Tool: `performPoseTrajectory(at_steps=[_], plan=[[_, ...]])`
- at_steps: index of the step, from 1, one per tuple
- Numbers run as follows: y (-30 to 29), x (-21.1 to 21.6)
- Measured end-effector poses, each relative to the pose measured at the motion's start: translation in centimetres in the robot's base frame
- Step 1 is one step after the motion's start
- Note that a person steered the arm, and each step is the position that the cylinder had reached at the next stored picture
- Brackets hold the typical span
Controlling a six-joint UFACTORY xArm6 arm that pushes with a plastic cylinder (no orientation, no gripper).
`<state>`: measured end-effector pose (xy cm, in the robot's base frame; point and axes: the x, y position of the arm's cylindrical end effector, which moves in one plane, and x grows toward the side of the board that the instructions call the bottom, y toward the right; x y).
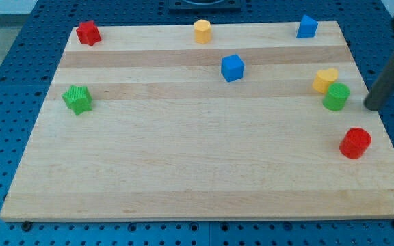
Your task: Slide the green circle towards bottom left
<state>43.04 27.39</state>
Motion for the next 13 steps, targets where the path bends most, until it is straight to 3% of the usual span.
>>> performPoseTrajectory(at_steps=[3, 5, 8, 10, 13], plan=[[-13.6, -5.7], [-21.4, -4.3], [-19.3, 0.0], [-22.2, 0.8], [-24.1, 6.2]])
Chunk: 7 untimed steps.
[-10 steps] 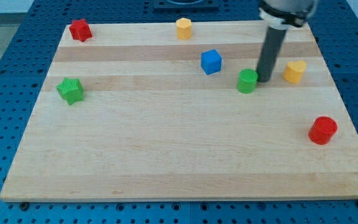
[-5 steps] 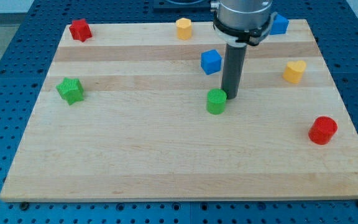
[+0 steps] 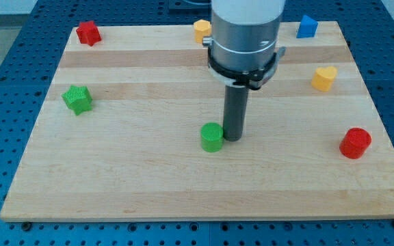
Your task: Slide the green circle towards bottom left
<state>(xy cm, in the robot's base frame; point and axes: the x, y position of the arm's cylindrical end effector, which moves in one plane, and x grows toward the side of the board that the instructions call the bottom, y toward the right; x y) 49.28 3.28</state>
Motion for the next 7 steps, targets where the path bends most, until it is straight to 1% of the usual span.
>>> performPoseTrajectory(at_steps=[3, 5, 7], plan=[[-8.3, 2.3], [-13.8, 4.8], [-16.7, 6.3]])
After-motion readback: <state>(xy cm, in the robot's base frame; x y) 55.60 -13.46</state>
